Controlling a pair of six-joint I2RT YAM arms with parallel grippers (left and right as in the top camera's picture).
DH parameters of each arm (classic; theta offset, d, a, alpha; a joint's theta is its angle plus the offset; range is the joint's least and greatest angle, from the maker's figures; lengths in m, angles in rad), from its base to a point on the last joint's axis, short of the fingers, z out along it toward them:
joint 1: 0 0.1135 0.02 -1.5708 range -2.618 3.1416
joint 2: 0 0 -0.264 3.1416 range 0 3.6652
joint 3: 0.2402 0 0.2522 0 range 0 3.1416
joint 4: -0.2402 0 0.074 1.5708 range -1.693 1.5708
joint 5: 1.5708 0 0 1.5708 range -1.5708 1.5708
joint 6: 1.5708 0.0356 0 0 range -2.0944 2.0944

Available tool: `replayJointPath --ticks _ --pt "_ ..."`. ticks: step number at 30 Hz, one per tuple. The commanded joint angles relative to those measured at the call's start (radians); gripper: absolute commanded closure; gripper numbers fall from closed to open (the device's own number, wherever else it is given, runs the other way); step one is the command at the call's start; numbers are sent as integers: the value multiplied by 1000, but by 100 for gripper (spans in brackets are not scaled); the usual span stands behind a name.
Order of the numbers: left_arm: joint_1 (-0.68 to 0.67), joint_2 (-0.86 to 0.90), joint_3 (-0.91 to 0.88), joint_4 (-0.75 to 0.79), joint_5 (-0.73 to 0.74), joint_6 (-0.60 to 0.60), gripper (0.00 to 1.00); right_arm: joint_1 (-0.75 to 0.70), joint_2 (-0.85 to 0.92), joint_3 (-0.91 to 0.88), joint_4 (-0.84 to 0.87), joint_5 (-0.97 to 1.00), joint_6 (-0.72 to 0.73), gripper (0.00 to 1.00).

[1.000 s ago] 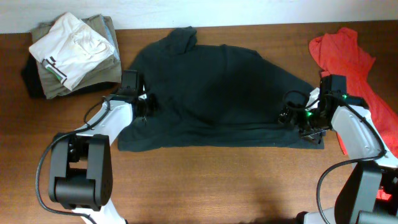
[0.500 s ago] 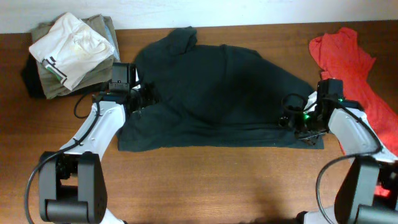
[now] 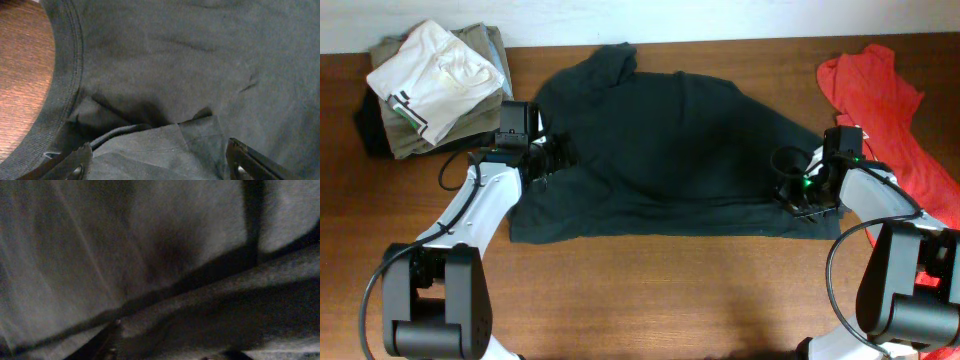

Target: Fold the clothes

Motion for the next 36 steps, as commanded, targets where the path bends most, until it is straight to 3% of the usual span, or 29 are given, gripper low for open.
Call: replayJointPath --ticks 1,3,4,6,7,10,11,12,15,17,19,20,21,23,31,34,36 --pt "0 -12 10 2 -8 10 14 6 3 -5 40 35 2 72" --pt "0 -12 10 2 -8 10 15 6 3 -5 100 34 3 93" --pt "0 -11 10 2 -8 10 14 6 3 -5 134 39 3 94" --pt "0 -11 10 2 -8 10 9 6 3 -5 164 67 3 72" --pt "0 -11 10 2 -8 10 8 6 3 -5 167 100 3 50" --pt "0 -23 16 27 -4 21 11 6 3 -4 203 211 0 39" --pt "-2 -42 24 24 23 39 25 5 3 3 219 213 -19 38" --pt "-2 -74 29 24 85 88 32 5 3 26 218 212 -27 31" --pt "-30 -159 29 -10 223 177 40 5 3 154 119 202 -29 27" --pt "-95 -151 25 -55 283 177 55 5 3 250 -45 192 -29 26" --pt "-192 -105 24 -68 292 151 72 5 3 306 -203 130 -32 53" --pt "-259 -43 24 -69 292 70 83 6 3 304 -281 119 -32 70" --pt "-290 -5 24 -68 289 34 86 6 4 292 -323 118 -48 80" --pt "-318 84 24 -74 289 2 95 6 4 224 -335 118 -66 82" --pt "-173 210 24 -200 198 -78 98 5 7 -55 -76 141 7 82" --pt "-73 210 24 -238 172 -77 98 5 14 -79 -90 185 87 96" --pt "-11 210 24 -275 164 -74 99 5 14 -79 -121 227 140 96"
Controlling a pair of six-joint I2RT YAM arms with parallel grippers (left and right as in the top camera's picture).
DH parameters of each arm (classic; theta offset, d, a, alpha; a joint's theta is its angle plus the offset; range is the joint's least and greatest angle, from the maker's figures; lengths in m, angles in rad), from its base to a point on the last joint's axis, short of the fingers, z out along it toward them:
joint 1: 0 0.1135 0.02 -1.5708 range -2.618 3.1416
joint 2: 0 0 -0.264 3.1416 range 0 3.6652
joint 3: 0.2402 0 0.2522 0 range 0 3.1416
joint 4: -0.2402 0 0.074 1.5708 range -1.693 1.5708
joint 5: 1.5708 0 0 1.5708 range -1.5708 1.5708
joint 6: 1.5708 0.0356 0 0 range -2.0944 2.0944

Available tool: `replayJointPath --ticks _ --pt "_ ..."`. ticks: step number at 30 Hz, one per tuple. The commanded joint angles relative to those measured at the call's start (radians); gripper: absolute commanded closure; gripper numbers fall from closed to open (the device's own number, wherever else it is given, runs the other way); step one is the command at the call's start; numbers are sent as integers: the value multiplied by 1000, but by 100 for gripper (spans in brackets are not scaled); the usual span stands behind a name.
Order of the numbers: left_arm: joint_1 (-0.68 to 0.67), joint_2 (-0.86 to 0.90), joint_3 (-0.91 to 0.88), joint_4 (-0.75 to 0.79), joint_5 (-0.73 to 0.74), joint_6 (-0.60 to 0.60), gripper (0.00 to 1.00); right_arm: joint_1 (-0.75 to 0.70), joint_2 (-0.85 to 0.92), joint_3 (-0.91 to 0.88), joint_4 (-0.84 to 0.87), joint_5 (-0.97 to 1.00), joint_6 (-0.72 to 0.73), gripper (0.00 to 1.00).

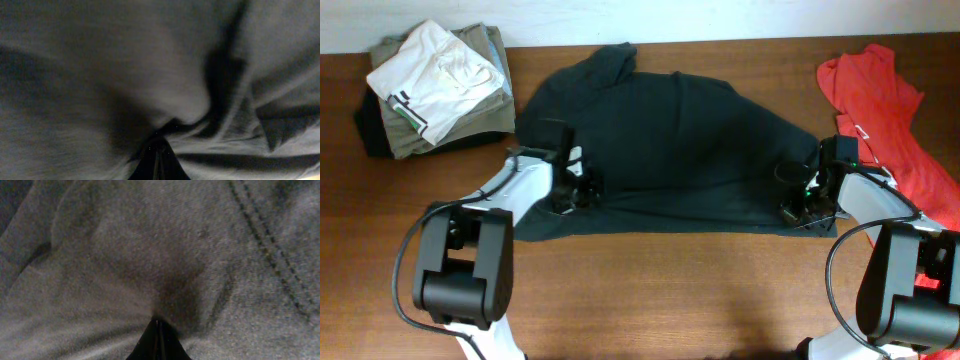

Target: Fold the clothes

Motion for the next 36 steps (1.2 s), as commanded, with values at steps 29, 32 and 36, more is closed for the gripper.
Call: replayJointPath --ticks 29,32,36 --pt "110 52 -49 -139 -296 60 100 5 64 -37 -17 -47 -4 96" --pt "116 76 -49 -246 -296 -11 100 5 76 -39 -70 -39 37 96" --pt "141 -21 -49 -424 -293 -16 100 5 74 -39 -142 -31 102 96"
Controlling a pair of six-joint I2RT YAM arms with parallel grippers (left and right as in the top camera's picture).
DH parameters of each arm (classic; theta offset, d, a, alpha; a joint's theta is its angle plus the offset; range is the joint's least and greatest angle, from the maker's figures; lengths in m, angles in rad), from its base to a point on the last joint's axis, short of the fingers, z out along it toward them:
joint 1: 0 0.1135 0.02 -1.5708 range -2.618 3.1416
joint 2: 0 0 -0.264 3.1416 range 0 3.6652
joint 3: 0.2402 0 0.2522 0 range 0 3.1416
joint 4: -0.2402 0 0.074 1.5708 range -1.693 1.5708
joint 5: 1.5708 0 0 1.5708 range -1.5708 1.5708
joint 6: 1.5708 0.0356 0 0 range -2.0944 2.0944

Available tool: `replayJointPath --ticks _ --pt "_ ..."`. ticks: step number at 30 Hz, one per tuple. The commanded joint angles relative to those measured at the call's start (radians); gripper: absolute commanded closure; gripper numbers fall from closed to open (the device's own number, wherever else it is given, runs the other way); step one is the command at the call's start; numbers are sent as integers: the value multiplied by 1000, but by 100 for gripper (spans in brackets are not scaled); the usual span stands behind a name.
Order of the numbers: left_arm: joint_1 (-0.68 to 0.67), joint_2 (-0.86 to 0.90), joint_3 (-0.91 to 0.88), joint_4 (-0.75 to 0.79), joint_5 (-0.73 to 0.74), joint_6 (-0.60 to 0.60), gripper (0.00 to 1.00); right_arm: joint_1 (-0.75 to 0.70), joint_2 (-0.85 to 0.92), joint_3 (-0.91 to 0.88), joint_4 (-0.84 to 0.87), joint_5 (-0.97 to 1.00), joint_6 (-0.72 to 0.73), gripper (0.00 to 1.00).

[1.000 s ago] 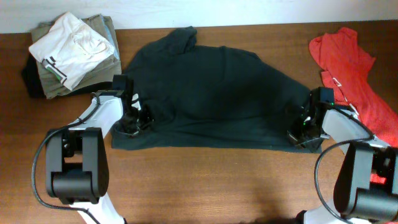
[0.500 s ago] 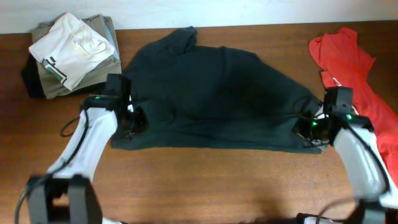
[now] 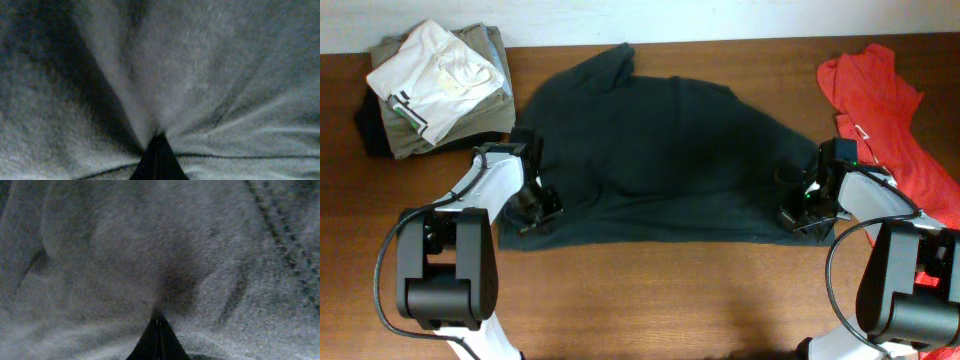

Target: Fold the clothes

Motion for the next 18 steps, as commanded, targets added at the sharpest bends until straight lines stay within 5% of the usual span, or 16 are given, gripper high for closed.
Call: replayJointPath --ticks 1,9,11,12,13,14,15,18 --pt "16 -59 -55 -112 -15 -26 100 6 54 -48 -84 27 56 96" --pt "13 -698 -177 -330 -16 -121 100 6 -483 -49 -435 245 150 96" --pt "13 -859 -177 -299 -16 -125 100 6 -678 -41 -392 216 55 94" --pt "13 -922 -174 -229 -14 -116 98 6 -742 -21 -357 170 -15 83" --pt "13 -951 -162 -158 1 -82 79 6 -769 12 -336 140 -41 75" --pt "13 -949 -134 -86 53 -29 62 6 -766 76 -322 127 -74 54" --pt "8 -912 -89 -18 101 26 36 6 -741 154 -326 109 -101 33" --pt "-70 -670 151 54 88 129 16 6 -592 378 -349 56 -154 0"
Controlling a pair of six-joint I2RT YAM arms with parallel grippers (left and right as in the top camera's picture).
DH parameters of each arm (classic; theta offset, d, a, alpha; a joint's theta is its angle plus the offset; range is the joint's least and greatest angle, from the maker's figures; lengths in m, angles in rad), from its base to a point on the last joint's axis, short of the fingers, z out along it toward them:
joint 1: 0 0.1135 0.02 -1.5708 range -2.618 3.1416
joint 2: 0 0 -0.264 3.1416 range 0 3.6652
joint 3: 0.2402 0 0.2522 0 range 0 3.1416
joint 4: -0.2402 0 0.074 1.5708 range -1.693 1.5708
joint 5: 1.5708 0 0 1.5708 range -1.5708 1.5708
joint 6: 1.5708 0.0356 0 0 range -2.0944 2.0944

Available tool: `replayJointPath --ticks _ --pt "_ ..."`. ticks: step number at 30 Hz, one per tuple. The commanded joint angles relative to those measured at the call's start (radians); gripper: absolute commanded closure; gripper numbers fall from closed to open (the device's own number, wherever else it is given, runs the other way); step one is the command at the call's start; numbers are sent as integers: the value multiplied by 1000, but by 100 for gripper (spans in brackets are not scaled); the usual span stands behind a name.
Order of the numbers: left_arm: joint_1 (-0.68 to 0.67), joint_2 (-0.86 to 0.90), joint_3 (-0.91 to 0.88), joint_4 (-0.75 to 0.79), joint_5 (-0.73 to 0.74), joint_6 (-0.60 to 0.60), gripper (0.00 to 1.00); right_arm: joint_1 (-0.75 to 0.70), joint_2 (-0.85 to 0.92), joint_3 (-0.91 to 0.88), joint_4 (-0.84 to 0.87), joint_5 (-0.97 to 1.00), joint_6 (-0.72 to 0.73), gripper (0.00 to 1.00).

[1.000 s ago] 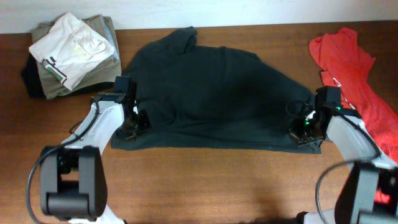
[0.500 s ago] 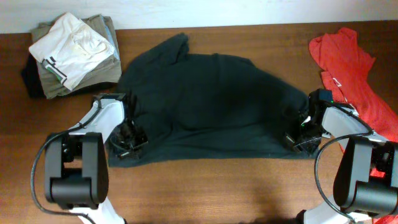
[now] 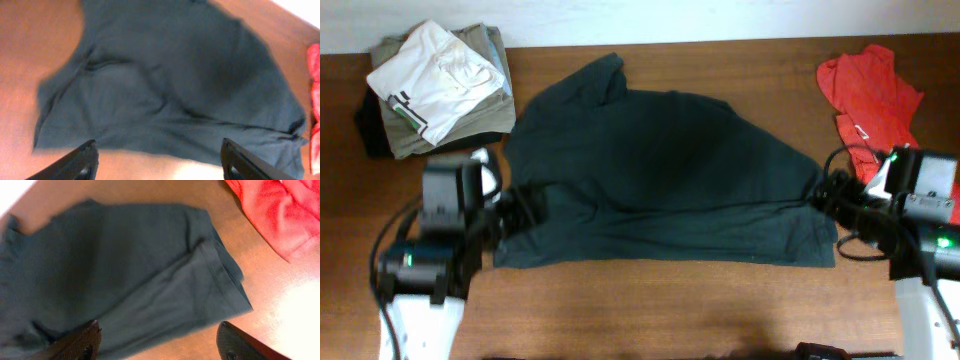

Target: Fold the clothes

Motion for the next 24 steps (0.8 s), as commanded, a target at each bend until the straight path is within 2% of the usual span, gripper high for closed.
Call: replayJointPath --ticks 1,3,5,7,8,10,11,13,16,17,18,19,20,22,23,24 --pt "-81 263 267 48 11 161 14 5 157 212 -17 -74 -88 2" --pt "-121 472 473 56 -14 215 14 5 275 299 -19 -127 -132 1" --pt "-160 814 822 95 -39 287 14 5 443 349 -6 -149 -146 1" --pt "-176 1047 1005 206 -40 341 14 5 534 349 -21 -149 -146 1" --pt "-181 1170 1036 348 -39 385 14 5 590 349 -50 -149 -162 1" --pt "-182 1315 1036 516 -39 408 13 5 650 349 -88 -148 -214 1" --pt "-182 1371 1036 574 -40 408 8 5 666 349 -95 -147 -217 1" --pt "-183 1463 1036 631 -40 408 8 5 677 349 -95 -147 -216 1" --pt "-183 1552 1036 632 -100 408 9 5 677 349 -95 -140 -216 1" --pt "-183 1566 1036 628 -108 408 21 5 677 349 -94 -140 -216 1" --pt "-183 1571 1036 627 -116 408 51 5 677 349 -90 -140 -216 1" --pt "-183 1571 1036 627 -116 408 70 5 677 349 -82 -140 -216 1" --pt "-182 1571 1036 627 -120 408 81 5 677 349 -55 -140 -216 0" --pt "-180 1570 1036 638 -140 408 85 5 677 349 79 -140 -217 1" --pt "-179 1570 1036 648 -145 408 85 5 679 349 150 -140 -217 1" --pt "-177 1570 1037 655 -145 408 80 5 687 349 246 -140 -217 2"
